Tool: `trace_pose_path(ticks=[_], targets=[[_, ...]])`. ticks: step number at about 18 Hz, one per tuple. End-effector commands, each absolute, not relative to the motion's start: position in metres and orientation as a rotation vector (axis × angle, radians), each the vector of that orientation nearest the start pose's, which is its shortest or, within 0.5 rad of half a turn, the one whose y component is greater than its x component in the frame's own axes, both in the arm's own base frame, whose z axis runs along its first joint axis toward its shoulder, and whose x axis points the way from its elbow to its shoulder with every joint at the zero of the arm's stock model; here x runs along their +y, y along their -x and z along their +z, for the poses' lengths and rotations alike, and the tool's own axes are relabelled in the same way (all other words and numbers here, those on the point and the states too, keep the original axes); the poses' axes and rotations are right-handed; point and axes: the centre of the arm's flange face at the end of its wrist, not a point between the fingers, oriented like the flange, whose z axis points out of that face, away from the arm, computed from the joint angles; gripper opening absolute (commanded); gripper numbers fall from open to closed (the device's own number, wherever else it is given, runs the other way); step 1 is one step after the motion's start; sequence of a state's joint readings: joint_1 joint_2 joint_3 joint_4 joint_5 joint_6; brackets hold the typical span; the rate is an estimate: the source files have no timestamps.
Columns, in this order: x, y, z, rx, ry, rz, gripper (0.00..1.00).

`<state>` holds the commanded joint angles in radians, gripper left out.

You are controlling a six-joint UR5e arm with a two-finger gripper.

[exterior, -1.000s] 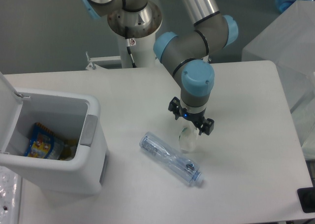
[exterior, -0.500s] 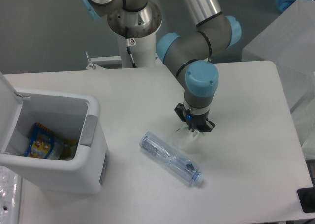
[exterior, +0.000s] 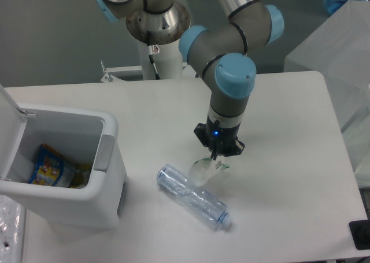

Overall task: Place the trash in the trash can
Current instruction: 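Close the gripper on the white tissue and lift it, then carry the tissue over the white trash bin and lower it in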

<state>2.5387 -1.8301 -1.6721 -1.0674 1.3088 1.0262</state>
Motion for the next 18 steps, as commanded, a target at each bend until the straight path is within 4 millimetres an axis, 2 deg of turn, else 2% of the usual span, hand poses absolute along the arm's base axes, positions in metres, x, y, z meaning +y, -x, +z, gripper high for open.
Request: trace_pose_path(ticks=[3, 7, 10, 12, 15, 18], targets=[[0.471, 0.399, 0.387, 0.057, 2.771, -0.039, 0.0], [0.488, 0.406, 0.444, -0.049, 2.637, -0.031, 0.0], [0.501, 0.404, 0.489, -0.111, 2.523, -0.054, 0.0], [0.505, 0.399, 0.515, -0.135, 2.46, -0.073, 0.0], [0.505, 0.388, 0.538, -0.139, 2.394, -0.108, 0.0], [0.5, 0.369, 0.563, -0.103, 2.324, -0.145, 0.0]])
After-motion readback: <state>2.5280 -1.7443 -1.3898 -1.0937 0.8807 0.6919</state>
